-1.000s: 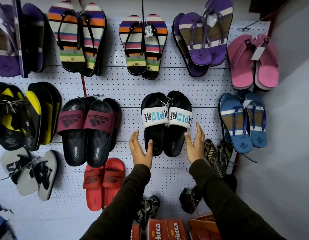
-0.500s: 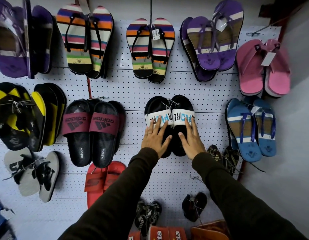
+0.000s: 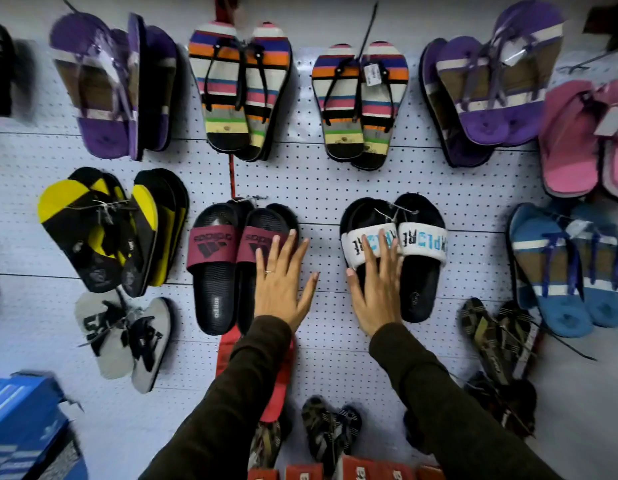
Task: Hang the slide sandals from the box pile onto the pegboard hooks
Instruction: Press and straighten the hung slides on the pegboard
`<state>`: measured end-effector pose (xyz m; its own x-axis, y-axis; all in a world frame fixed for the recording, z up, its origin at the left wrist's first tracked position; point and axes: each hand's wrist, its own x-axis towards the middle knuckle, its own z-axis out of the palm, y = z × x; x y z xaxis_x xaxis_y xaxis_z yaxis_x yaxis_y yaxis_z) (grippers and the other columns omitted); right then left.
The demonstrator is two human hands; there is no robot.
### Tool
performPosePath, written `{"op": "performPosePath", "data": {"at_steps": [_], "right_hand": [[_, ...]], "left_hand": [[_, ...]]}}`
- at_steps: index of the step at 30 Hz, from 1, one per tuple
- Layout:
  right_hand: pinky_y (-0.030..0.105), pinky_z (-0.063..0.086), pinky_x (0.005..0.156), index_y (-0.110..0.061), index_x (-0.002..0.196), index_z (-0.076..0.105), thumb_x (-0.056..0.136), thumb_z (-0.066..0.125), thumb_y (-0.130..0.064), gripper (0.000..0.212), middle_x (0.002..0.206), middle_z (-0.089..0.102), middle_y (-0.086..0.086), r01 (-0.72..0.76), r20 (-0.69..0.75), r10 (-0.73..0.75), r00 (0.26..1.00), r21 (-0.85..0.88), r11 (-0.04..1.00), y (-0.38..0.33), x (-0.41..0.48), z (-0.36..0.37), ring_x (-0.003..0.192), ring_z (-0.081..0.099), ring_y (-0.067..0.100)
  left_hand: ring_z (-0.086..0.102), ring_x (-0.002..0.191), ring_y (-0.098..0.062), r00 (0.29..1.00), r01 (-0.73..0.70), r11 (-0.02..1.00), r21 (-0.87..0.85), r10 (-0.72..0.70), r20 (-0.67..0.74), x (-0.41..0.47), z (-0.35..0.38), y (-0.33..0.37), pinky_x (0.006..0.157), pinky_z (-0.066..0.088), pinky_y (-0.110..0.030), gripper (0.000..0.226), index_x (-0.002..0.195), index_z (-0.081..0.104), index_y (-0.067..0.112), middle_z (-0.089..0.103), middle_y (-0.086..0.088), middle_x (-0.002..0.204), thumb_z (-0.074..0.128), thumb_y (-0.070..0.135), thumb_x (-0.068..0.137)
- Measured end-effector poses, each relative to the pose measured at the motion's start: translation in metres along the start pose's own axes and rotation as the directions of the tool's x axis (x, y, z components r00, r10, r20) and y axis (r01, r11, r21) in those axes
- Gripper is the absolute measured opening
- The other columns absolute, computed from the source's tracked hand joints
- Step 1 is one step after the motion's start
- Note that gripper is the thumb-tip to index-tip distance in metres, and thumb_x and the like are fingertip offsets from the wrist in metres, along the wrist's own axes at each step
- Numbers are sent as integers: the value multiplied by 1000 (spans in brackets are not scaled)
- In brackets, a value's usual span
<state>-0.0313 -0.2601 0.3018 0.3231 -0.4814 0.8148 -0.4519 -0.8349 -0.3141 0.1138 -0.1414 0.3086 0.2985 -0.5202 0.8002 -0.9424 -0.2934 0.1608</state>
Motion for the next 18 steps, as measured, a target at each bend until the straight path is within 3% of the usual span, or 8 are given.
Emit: {"op": "performPosePath", "data": {"at_steps": [6,9,14,18], "right_hand": [[40,7,128,-28,160,13,100,37,-50,68,170,-4,-2,205,158,-215,964,72,976,-84,3,55,158,-11,23],[45,14,128,-26,160,17,100,39,-47,67,171,1,-1,282,232,-287,929,55,958,-107,2,76,158,-7,25],[48,19,126,-24,160,18,99,40,-44,68,170,3,0,286,319,-262,911,-29,958,-115,6,96,158,-4,28],[46,22,126,-25,161,12,96,46,-41,75,170,-4,-1,238,390,-193,900,-71,969,-113,13,105,158,-7,29]], "left_hand": [[1,154,-21,985,160,986,47,-156,-70,-18,-34,-91,123,-11,-43,66,152,23,26,13,0,165,28,56,94],[2,154,-22,986,166,985,55,-166,-7,-22,-40,-120,122,-13,-41,73,152,22,27,14,-1,164,29,63,89],[3,153,-25,984,92,996,19,-93,149,-16,-37,-142,125,9,-49,89,155,13,26,7,0,165,29,74,81],[0,153,-28,961,125,992,-4,-120,248,-5,-27,-147,124,13,-48,91,155,6,26,0,0,166,24,74,80]]}}
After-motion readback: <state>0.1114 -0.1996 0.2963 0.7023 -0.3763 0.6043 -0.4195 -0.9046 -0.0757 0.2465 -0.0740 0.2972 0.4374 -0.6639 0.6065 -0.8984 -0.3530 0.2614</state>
